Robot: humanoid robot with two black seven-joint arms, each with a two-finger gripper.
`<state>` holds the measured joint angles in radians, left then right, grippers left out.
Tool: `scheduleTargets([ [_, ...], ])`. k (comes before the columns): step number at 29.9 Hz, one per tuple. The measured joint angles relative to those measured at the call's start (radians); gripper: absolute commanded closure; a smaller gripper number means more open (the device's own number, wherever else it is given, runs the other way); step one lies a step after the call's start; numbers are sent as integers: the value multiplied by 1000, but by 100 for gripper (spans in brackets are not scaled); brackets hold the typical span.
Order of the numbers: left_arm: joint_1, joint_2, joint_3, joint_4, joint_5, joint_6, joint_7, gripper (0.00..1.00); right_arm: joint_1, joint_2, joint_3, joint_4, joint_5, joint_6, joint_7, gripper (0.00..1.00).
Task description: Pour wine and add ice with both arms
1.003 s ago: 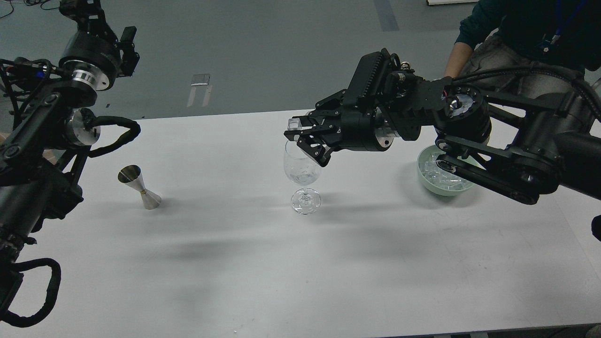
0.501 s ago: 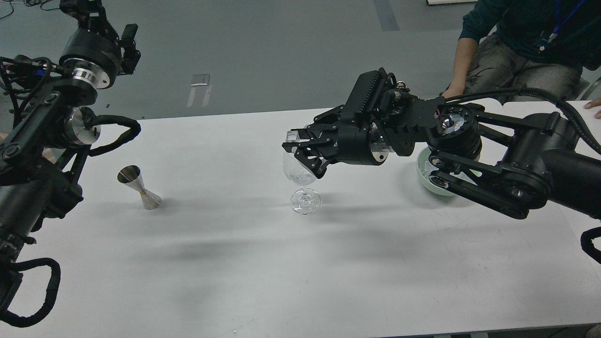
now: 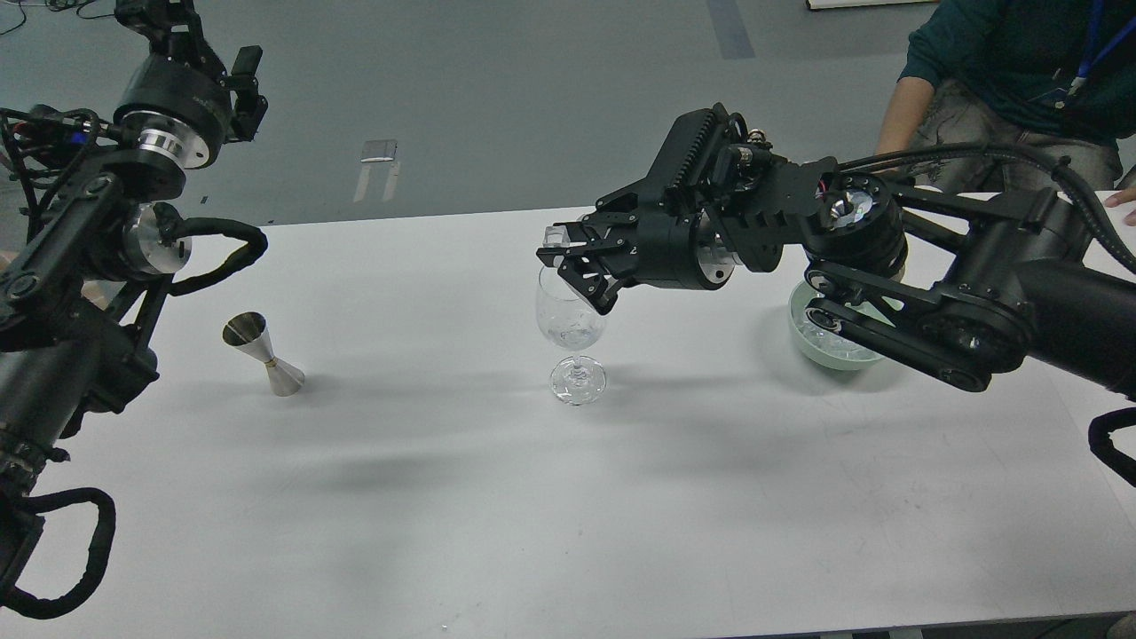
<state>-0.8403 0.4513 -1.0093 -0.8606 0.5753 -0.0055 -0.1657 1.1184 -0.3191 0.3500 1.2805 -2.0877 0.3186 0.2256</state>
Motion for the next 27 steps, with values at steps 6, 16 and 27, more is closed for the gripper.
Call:
scheduleTargets([
  [6,-8,4,0,0,0,0,1,2,-4,0,0,-10,1,0,1,100],
  [16,-9,0,0,0,0,2,2,2,-1,4,0,-7,9,17,3,100],
  [27,-11,4,1,0,0,2,2,2,6,6,2,3,12,56,12,100],
])
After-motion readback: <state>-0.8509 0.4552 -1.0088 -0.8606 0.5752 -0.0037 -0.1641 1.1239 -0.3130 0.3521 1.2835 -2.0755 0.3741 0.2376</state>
